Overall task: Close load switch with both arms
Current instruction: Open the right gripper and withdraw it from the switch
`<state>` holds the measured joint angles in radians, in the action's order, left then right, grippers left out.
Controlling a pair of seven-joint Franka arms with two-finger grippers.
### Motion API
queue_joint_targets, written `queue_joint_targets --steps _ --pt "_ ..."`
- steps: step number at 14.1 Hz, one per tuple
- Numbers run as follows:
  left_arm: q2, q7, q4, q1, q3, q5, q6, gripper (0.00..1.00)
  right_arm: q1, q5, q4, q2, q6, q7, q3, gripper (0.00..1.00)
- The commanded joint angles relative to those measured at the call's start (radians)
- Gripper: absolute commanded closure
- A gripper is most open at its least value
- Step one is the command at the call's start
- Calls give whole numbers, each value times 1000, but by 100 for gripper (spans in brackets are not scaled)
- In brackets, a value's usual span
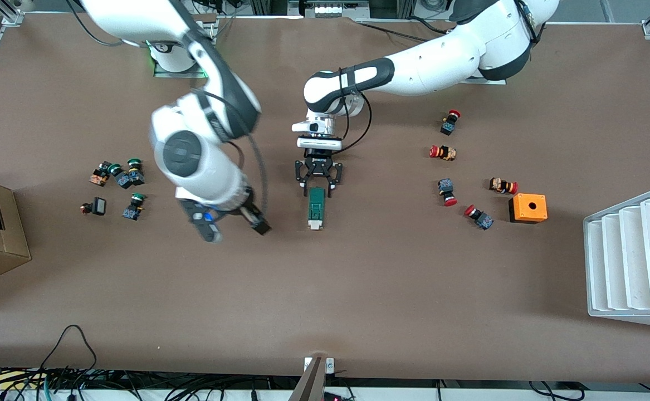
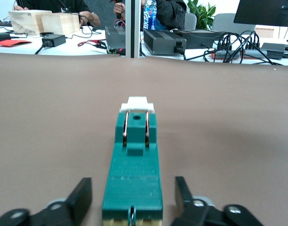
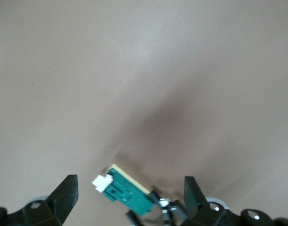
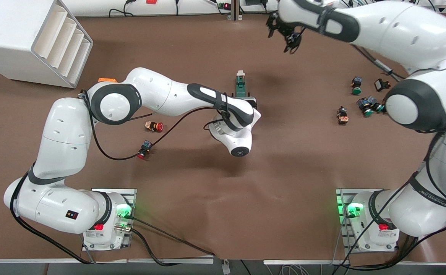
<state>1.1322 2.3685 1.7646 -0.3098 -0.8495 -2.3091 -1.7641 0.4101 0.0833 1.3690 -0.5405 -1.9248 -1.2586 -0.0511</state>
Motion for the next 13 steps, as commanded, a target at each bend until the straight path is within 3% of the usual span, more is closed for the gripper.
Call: queue_joint_targets --steps 1,5,7,13 --pt "-17 -35 12 32 -39 -9 -5 0 -91 0 90 123 76 195 -36 1" --pt "-58 -81 35 60 -106 77 -2 0 -207 6 189 281 190 502 -38 1" --pt "-101 -136 33 77 -169 207 -2 0 -276 4 229 355 249 672 -44 1" --pt "-256 -395 -26 119 -243 587 -44 0 -454 -4 272 479 349 1166 -41 1"
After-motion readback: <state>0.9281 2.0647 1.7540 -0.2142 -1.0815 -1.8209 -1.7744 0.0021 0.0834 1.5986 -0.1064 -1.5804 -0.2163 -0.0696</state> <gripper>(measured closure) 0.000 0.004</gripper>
